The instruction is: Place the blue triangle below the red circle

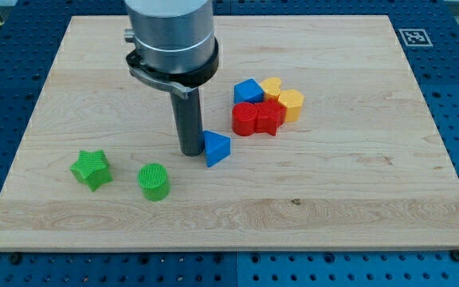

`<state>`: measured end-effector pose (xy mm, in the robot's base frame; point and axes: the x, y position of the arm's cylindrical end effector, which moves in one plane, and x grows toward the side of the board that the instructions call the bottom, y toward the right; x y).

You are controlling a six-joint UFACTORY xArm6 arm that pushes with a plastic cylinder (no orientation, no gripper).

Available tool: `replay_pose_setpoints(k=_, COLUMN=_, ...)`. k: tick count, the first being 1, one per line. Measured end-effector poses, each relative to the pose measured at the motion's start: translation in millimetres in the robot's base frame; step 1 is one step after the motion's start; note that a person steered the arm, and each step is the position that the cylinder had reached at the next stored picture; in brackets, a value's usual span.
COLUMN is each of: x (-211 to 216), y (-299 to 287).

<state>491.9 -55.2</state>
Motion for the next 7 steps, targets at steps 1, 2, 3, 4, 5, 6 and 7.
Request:
replay_pose_setpoints(k=1, x=7, y=-2)
replay_pose_setpoints(k=2, x=22, y=8)
replay_pose_setpoints(k=3, x=23, y=29)
replay_pose_setpoints(k=4, x=13, y=39)
replay_pose_setpoints(k=5, x=-5, y=39)
replay_pose_setpoints(k=6, x=-23, y=40)
replay_pose_setpoints(k=7, x=-36, y=48)
